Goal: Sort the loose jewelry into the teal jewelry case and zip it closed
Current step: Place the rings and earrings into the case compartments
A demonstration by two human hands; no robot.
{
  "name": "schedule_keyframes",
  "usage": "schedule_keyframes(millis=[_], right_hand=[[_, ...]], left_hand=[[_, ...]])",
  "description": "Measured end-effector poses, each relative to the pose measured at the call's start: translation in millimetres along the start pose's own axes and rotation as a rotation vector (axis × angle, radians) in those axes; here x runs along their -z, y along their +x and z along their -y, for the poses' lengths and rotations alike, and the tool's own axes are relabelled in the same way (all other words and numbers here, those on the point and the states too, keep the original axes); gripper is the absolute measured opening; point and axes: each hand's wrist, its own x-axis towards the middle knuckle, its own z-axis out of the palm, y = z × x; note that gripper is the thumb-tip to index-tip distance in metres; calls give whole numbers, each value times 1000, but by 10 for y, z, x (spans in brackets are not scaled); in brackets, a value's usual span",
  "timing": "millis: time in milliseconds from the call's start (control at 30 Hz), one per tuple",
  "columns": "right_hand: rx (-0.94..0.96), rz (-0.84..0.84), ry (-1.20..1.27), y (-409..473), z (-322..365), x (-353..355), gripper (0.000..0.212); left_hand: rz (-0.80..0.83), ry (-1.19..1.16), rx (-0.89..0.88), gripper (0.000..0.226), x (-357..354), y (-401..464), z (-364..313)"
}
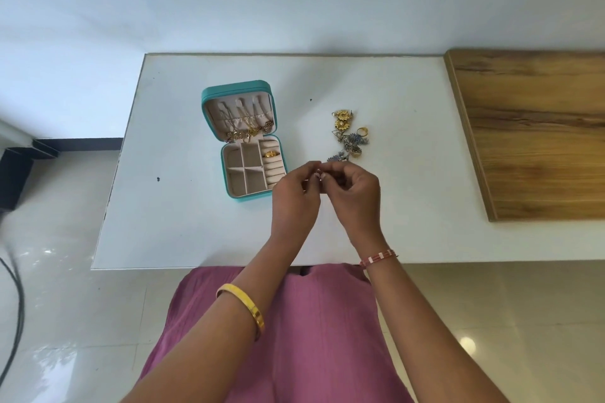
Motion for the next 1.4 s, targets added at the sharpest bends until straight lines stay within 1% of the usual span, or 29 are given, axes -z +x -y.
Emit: schedule_keyframes(millis=[100, 167, 267, 333, 433, 500, 567, 633, 767, 867, 967, 1033, 1167, 1267, 1400], right_hand=[[77, -29, -27, -10, 57, -3, 16], [125, -77, -34, 27, 78, 5, 13], [79, -173, -22, 200, 17, 97, 11], [82, -222, -126, 350, -81, 185, 15], [79, -191, -387, 542, -224, 264, 19], [77, -142, -486, 616, -270, 259, 20], [93, -111, -573, 651, -276, 229, 22], [122, -107, -627, 660, -278, 205, 21], [130, -129, -646, 666, -286, 226, 15], [122, -112, -685, 672, -311, 259, 11], [123, -90, -703, 671, -330, 273, 12], [117, -87, -630, 653, -325, 280, 9], [41, -97, -367, 505, -265, 307, 6], [-113, -107, -77, 347, -256, 334, 15], [-322, -46, 313, 178, -213, 377, 12]], left_hand=[[-9, -12, -30, 28, 18, 51, -76], [-36, -66, -25, 25, 13, 101, -132], [-57, -159, 67, 22, -16, 198, -172], [-50, -205, 125, 22, -21, 227, -168], [-27, -406, 243, 18, -14, 194, -172], [-10, -551, 330, 14, -23, 158, -175], [1, -630, 392, 10, -41, 146, -173], [9, -672, 422, 4, -51, 141, -177], [16, -713, 430, 4, -38, 135, -168], [16, -732, 431, 4, -20, 114, -159], [15, -746, 448, 4, -19, 62, -155], [12, -752, 465, 3, -24, 28, -144], [10, -758, 482, 3, -14, -18, -122], [5, -758, 492, 3, 2, -67, -85], [3, -757, 514, 3, 15, -150, -46]])
